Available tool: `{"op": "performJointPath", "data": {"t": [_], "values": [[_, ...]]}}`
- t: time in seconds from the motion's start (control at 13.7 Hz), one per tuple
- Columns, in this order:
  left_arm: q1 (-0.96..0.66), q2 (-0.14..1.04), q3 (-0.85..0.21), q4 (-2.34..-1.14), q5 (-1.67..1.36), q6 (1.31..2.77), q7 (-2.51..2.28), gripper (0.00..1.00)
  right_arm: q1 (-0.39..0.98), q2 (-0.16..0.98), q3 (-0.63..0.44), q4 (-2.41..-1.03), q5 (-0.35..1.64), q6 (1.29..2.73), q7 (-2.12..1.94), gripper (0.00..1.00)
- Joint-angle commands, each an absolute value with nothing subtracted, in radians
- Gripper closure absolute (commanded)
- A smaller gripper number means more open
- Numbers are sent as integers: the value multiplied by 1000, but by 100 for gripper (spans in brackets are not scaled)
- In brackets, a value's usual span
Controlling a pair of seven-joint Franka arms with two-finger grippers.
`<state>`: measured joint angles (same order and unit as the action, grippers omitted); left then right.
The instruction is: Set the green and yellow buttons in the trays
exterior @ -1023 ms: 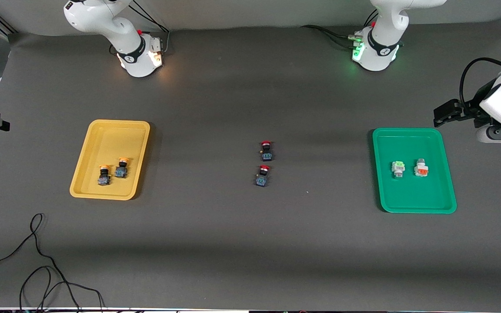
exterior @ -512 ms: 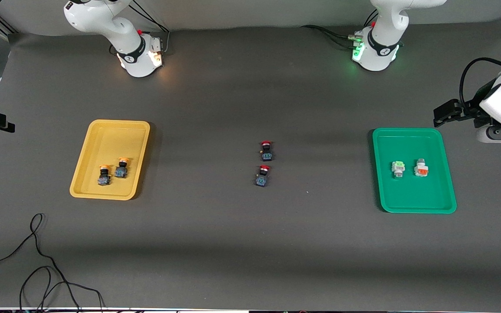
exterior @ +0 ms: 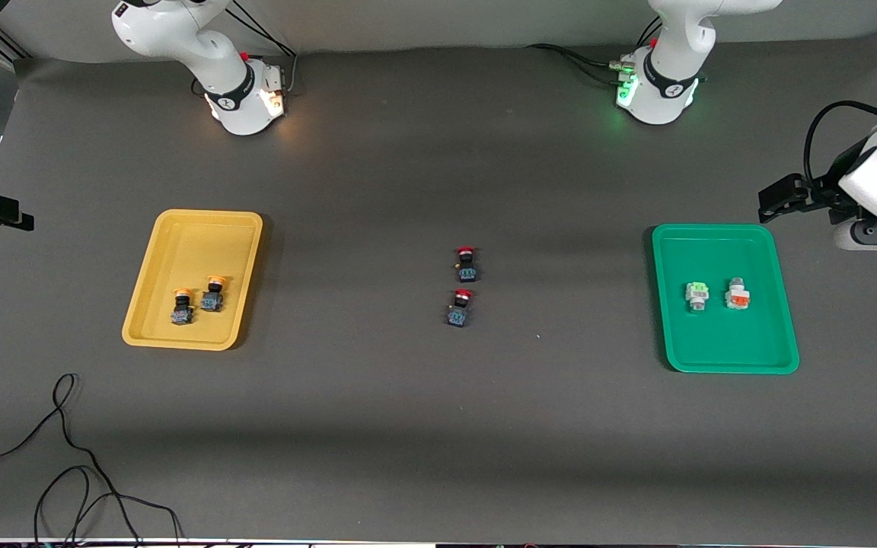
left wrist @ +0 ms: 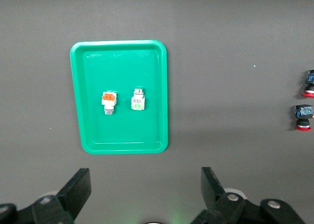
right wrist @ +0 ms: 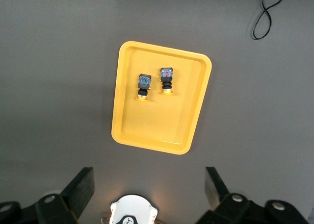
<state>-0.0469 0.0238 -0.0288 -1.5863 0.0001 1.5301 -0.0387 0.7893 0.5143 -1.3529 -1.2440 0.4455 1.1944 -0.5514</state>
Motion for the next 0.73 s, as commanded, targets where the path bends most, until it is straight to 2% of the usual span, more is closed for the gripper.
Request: {"op": "performJointPath", "data": {"t": [0.0,0.29,0.66], "values": [[-60,21,-23,-1574,12,1529,-38,0,733,468,-1226,-1227,332,1180,-535,0],[-60,23,-23,-1574,14,1531,-38,0,579,355,-961,-1230,215,1190,-459,0],[-60,23,-23,-1574,14,1531,-37,0,303,256,-538,-1244,40,1206,-405,0]]}}
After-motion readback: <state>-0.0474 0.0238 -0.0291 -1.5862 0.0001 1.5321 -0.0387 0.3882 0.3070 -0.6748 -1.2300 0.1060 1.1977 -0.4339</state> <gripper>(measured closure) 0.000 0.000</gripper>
